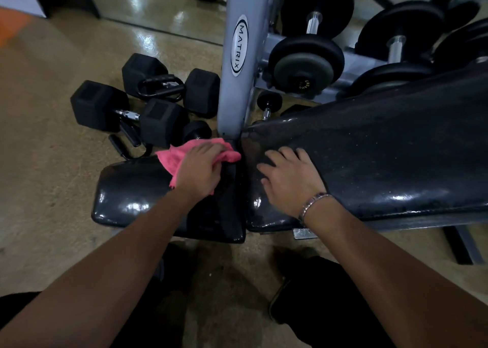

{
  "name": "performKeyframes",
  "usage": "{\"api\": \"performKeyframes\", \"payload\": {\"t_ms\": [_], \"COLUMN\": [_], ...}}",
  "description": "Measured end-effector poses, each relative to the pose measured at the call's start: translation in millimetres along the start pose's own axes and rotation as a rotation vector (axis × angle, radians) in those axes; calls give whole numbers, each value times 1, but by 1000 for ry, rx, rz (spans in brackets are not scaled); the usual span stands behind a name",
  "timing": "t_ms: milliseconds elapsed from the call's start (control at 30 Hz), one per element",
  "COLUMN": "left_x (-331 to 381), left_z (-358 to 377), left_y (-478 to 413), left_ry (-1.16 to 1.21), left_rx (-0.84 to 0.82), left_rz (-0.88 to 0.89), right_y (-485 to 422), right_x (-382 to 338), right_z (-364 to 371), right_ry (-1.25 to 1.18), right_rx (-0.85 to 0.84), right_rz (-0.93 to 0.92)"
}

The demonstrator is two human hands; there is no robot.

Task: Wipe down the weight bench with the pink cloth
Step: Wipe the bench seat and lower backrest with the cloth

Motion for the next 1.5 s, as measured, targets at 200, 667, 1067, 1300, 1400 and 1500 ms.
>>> {"api": "performKeyframes", "payload": {"t_ms": [200,667,1067,1300,1400,1500], "left_x": [-13,3,38,8,28,20], "left_z": [-2,10,9,9,20,11], "left_y": [-12,-38,-28,-4,41,58], "left_ry": [101,111,153,18,-106,-146], "left_rx": [-46,-79,-97,-107,-64,-106], "left_rz": [-18,-144,-26,37,97,226], "right_y": [-16,16,18,20,23,23], "right_x": [32,107,109,109,110,110], "right_z": [-15,-25,-20,-17,-17,-17], "right_ry": [49,-23,-46,-56,-57,-52], "right_rx": [-58,-305,-299,-287,-284,-295], "right_rz": [112,251,262,261,266,257]}}
Point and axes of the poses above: each hand's wrist, its own y-axis away from the middle knuckle, its own z-axis out of the palm, x = y × z, the point moved 8 cm from there along -y, towards the middle knuckle, and after that the axes turned 9 degrees about -z, right-handed, at the moved point
